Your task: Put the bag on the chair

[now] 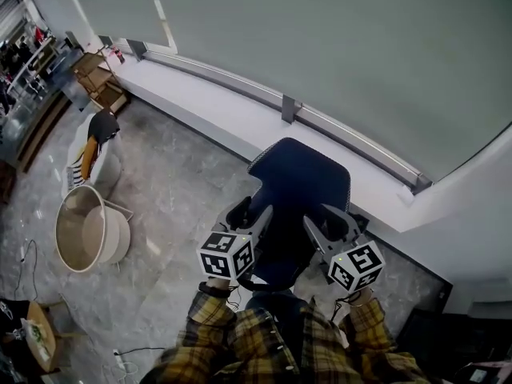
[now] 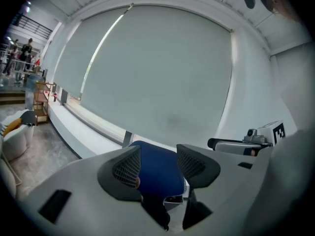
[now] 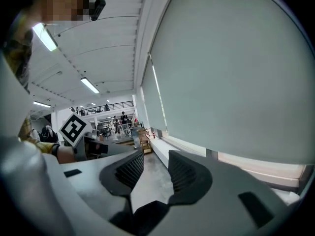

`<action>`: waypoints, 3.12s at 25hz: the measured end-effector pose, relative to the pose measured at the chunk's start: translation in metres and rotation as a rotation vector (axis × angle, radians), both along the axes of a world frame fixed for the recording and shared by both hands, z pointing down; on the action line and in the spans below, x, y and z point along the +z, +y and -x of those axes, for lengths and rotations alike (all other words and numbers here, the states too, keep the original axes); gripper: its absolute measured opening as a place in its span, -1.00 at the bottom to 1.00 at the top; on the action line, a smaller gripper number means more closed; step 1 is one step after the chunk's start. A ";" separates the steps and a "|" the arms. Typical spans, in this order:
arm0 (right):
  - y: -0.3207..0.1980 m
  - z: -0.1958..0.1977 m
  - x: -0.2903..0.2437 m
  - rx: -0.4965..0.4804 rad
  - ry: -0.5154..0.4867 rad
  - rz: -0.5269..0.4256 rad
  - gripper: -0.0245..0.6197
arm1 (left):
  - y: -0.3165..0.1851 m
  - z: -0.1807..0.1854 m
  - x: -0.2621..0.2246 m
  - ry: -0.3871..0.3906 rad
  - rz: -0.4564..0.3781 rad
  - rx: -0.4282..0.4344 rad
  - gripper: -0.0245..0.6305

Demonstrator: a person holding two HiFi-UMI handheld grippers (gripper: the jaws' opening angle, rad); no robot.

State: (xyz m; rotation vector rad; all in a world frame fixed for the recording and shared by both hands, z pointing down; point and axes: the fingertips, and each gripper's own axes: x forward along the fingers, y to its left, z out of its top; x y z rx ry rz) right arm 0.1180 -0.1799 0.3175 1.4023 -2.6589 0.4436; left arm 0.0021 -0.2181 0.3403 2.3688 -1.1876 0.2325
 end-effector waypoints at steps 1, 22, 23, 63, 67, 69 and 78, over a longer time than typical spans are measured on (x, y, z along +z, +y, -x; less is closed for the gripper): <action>0.001 0.003 -0.011 -0.010 0.006 -0.022 -0.41 | 0.001 -0.002 -0.011 0.006 -0.027 0.007 -0.20; 0.043 -0.003 -0.118 0.005 -0.047 -0.225 -0.76 | 0.068 -0.051 -0.144 0.006 -0.356 0.233 -0.82; 0.045 -0.004 -0.118 0.009 -0.053 -0.225 -0.78 | 0.070 -0.051 -0.145 0.011 -0.357 0.234 -0.84; 0.022 -0.002 -0.081 -0.007 -0.082 -0.100 -0.87 | 0.051 -0.053 -0.104 -0.076 -0.271 0.285 -0.87; 0.023 0.001 -0.078 -0.005 -0.063 -0.085 -0.88 | 0.052 -0.050 -0.107 -0.064 -0.273 0.282 -0.87; 0.026 0.003 -0.077 -0.008 -0.058 -0.079 -0.88 | 0.055 -0.048 -0.107 -0.065 -0.273 0.283 -0.87; 0.024 0.003 -0.074 -0.031 -0.046 -0.085 -0.88 | 0.054 -0.052 -0.102 -0.066 -0.270 0.292 -0.87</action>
